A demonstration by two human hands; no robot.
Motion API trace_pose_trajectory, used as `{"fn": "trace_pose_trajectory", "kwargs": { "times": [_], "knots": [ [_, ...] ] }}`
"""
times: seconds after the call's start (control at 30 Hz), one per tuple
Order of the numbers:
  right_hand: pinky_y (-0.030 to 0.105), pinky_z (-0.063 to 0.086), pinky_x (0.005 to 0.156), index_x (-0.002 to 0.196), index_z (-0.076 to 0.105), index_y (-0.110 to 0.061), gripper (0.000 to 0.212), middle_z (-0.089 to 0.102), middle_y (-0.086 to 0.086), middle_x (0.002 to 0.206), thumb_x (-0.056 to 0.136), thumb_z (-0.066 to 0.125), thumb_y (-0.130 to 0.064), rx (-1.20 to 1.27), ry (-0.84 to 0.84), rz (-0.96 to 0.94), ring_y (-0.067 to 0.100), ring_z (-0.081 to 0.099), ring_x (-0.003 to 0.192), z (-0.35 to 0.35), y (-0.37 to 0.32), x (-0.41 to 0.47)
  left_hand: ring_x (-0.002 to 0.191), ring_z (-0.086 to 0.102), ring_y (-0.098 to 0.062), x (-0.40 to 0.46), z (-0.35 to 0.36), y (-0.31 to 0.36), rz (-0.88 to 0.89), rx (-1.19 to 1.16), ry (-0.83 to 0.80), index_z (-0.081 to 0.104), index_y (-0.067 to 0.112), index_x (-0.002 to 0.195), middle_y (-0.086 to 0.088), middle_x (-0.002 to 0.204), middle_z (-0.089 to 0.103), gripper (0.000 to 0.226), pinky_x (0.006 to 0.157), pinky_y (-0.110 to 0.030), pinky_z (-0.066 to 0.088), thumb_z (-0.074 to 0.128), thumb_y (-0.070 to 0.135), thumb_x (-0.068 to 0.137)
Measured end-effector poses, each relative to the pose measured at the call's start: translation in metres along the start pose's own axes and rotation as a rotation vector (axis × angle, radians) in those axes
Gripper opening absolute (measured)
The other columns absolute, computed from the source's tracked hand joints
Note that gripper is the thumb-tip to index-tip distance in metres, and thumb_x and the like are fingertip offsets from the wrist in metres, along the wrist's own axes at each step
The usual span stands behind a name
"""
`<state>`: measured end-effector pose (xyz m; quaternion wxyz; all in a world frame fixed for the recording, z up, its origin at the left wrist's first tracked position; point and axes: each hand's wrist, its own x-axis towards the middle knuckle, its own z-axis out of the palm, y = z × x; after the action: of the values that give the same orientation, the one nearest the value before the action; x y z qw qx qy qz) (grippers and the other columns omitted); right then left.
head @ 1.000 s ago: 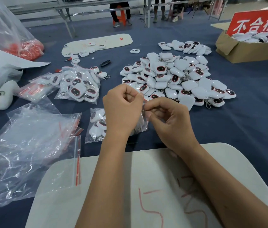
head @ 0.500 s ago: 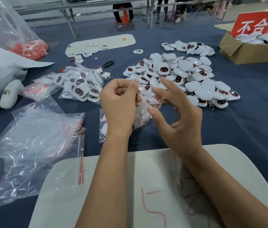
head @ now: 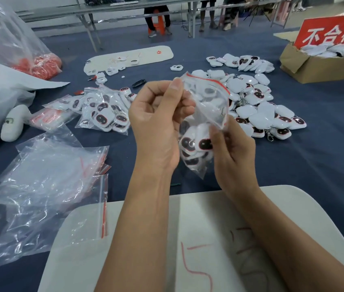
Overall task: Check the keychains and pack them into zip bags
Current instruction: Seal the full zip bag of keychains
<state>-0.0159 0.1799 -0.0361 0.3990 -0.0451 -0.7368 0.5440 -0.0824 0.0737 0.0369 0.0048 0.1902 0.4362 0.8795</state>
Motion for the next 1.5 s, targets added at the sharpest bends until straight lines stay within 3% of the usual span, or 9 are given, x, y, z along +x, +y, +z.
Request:
{"fn": "trace_pose_trajectory", "kwargs": {
  "times": [0.2,0.37,0.57,0.7,0.83,0.93,1.1,1.33,1.5],
  "knots": [
    [0.033,0.041,0.063,0.084,0.059,0.005,0.032,0.054,0.009,0.073,0.106,0.050,-0.016,0.203,0.015,0.238,0.020,0.048,0.069,-0.004,0.006,0.006,0.078,0.059,-0.007,0.004,-0.027,-0.013,-0.041,0.527,0.056,0.063,0.013,0.093,0.000,0.089,0.065,0.026,0.070,-0.031,0.054,0.060,0.038,0.099],
    [0.037,0.049,0.068,0.099,0.065,-0.004,0.018,0.067,0.014,0.082,0.105,0.050,-0.012,0.143,-0.051,0.412,0.024,0.059,0.074,-0.003,0.012,0.009,0.106,0.074,-0.022,0.003,-0.043,-0.018,-0.574,0.456,-0.283,0.077,0.026,0.111,-0.001,0.111,0.079,0.069,0.097,-0.046,0.056,0.052,0.083,0.082],
    [0.037,0.053,0.071,0.101,0.063,-0.025,0.011,0.070,-0.003,0.092,0.105,0.053,-0.026,-0.132,-0.079,0.582,0.012,0.068,0.078,-0.003,0.016,0.012,0.098,0.074,-0.022,-0.002,-0.048,-0.028,-0.598,0.782,-0.164,0.073,0.010,0.108,-0.007,0.104,0.078,0.037,0.088,-0.039,0.058,0.081,0.040,0.088],
    [0.032,0.042,0.059,0.072,0.048,-0.024,0.044,0.049,-0.011,0.062,0.105,0.052,-0.052,-0.060,-0.193,0.533,0.011,0.046,0.057,-0.013,0.010,0.015,0.080,0.069,-0.020,0.001,-0.052,-0.025,-0.581,0.652,-0.114,0.077,0.004,0.100,-0.014,0.095,0.078,0.019,0.070,-0.035,0.058,0.078,0.020,0.091],
    [0.029,0.029,0.050,0.055,0.040,-0.023,0.065,0.035,-0.008,0.052,0.093,0.056,-0.074,0.102,-0.380,0.547,0.014,0.031,0.047,-0.022,0.007,0.017,0.088,0.076,-0.018,0.000,-0.054,-0.026,-0.581,0.655,-0.219,0.080,0.013,0.102,-0.005,0.097,0.081,0.013,0.079,-0.032,0.061,0.078,0.009,0.090],
    [0.020,0.045,0.050,0.068,0.075,-0.018,0.045,0.061,-0.011,0.052,0.099,0.066,-0.050,0.085,-0.169,0.450,0.005,0.055,0.047,-0.019,0.011,0.014,0.091,0.076,-0.020,-0.002,-0.053,-0.029,-0.592,0.664,-0.228,0.080,0.013,0.106,-0.004,0.097,0.081,0.014,0.078,-0.031,0.061,0.077,0.013,0.092],
    [0.022,0.051,0.050,0.072,0.077,-0.017,0.027,0.071,-0.001,0.063,0.096,0.076,-0.030,0.114,0.010,0.456,0.009,0.062,0.052,-0.024,0.017,0.019,0.066,0.068,-0.008,0.000,-0.049,-0.031,-0.566,0.681,-0.177,0.079,0.015,0.092,0.002,0.082,0.079,0.019,0.057,-0.021,0.054,0.067,0.027,0.101],
    [0.035,0.060,0.062,0.081,0.079,-0.014,0.031,0.076,0.006,0.076,0.103,0.066,-0.029,0.161,-0.053,0.510,0.018,0.068,0.063,-0.026,0.022,0.022,0.073,0.069,-0.004,0.001,-0.054,-0.030,-0.349,0.799,-0.155,0.081,0.017,0.092,0.005,0.086,0.079,0.007,0.067,-0.017,0.055,0.074,0.016,0.095],
    [0.019,0.050,0.054,0.078,0.081,-0.023,0.027,0.072,-0.001,0.066,0.101,0.068,-0.017,0.104,-0.133,0.311,0.006,0.059,0.057,-0.021,0.015,0.016,0.089,0.067,-0.002,-0.002,-0.045,-0.031,-0.044,1.028,-0.345,0.077,0.029,0.089,0.016,0.089,0.073,0.008,0.081,-0.024,0.054,0.082,0.023,0.086]
  ]
}}
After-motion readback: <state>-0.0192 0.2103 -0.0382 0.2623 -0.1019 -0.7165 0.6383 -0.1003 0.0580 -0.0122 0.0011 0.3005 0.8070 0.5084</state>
